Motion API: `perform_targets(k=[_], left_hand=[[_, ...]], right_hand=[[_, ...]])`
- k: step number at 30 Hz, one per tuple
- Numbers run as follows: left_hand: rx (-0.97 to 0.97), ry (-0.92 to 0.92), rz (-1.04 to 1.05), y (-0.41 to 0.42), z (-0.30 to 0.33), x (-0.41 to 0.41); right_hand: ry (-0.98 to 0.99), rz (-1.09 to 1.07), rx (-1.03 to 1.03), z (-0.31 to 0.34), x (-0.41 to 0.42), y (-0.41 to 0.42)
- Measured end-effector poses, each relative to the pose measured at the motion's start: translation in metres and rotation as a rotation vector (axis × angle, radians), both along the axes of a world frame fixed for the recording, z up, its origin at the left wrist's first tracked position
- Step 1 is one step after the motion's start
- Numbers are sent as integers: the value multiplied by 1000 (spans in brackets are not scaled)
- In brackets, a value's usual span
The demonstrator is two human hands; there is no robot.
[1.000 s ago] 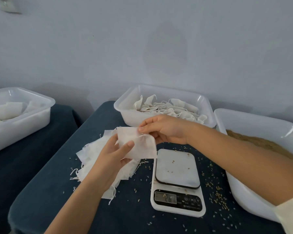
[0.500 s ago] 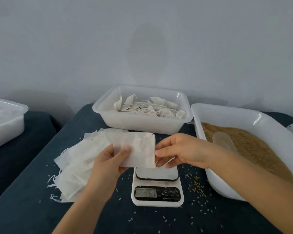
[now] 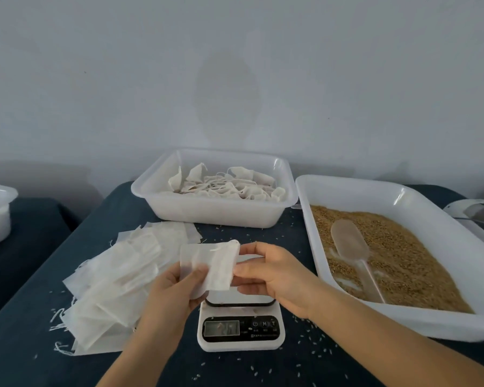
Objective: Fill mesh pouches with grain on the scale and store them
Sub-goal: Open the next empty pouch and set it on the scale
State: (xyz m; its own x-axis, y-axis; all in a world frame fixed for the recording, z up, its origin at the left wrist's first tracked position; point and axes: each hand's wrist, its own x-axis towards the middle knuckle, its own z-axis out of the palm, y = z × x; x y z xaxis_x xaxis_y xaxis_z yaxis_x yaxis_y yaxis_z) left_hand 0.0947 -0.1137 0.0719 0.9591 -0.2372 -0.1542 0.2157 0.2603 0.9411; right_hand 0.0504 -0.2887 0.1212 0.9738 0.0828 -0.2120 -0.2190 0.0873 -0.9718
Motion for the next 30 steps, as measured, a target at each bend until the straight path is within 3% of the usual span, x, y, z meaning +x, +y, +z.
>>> perform_targets(k=[7, 10, 14, 19, 20, 22, 25, 28, 30], left_hand=[[59, -24, 93, 5, -5, 2], [172, -92, 165, 7, -10, 2], [255, -154, 208, 8, -12, 1], [303, -215, 231, 5, -12, 2], [364, -274, 281, 3, -11, 0], [562, -575, 349, 4, -4, -6], [682, -1044, 151, -2, 0, -15], [626, -1129, -28, -2, 4, -17], [585, -1139, -10, 3, 3, -14]], right_hand=[[7, -38, -17, -2, 0, 7], [26, -9, 37, -3, 0, 10], [27, -57, -67, -10, 1, 10], [20, -101, -57, -13, 1, 8], [15, -104, -68, -13, 0, 8], [5, -101, -100, -13, 0, 7], [-14, -85, -116, -15, -1, 8], [-21, -61, -156, -14, -3, 7], [-7, -49, -167, -14, -3, 4]])
